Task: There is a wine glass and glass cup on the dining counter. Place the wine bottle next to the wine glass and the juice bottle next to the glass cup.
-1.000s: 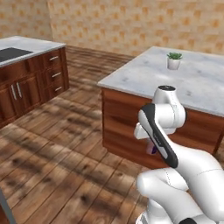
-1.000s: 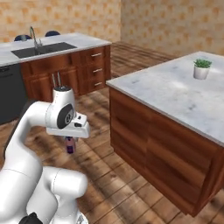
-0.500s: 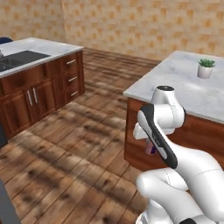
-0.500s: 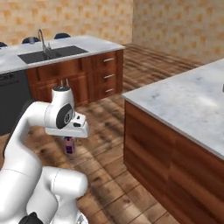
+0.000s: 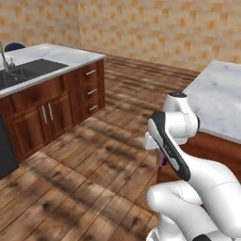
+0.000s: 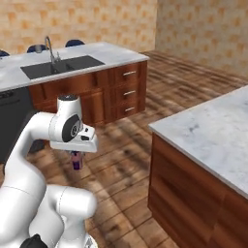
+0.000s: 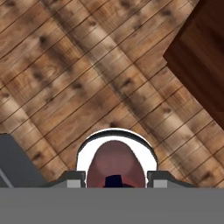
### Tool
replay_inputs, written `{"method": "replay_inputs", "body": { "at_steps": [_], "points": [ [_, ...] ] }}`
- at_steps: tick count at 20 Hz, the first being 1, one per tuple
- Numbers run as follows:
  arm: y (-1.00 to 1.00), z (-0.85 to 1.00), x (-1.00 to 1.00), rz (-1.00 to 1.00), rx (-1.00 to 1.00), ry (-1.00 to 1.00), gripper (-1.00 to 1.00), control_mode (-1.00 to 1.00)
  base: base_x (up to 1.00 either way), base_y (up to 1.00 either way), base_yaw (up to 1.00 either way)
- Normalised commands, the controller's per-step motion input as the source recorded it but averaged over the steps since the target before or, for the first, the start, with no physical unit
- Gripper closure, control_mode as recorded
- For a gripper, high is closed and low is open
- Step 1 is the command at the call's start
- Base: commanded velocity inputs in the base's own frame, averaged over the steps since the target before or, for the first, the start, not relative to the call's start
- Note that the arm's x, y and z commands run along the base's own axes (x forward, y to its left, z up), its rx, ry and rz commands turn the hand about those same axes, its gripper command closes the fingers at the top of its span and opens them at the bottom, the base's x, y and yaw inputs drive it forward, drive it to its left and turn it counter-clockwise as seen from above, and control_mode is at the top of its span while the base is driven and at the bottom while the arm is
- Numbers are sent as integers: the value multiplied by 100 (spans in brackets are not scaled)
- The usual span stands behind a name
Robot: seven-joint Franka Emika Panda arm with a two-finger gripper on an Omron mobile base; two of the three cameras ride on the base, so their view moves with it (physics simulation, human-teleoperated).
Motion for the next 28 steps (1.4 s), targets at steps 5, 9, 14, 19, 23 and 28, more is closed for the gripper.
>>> {"method": "replay_inputs", "body": {
  "at_steps": [5, 9, 14, 19, 23, 28],
  "points": [
    [0, 0, 0, 0, 0, 0, 100, 100, 94, 10, 5],
    [0, 0, 0, 0, 0, 0, 100, 100, 94, 2, 0],
    [0, 0, 0, 0, 0, 0, 100, 100, 94, 3, 0],
    [0, 0, 0, 0, 0, 0, 100, 100, 91, 29, -5],
    [0, 0, 0, 0, 0, 0, 100, 100, 86, 39, -12],
    [0, 0, 0, 0, 0, 0, 100, 100, 87, 30, -19]
  ]
}}
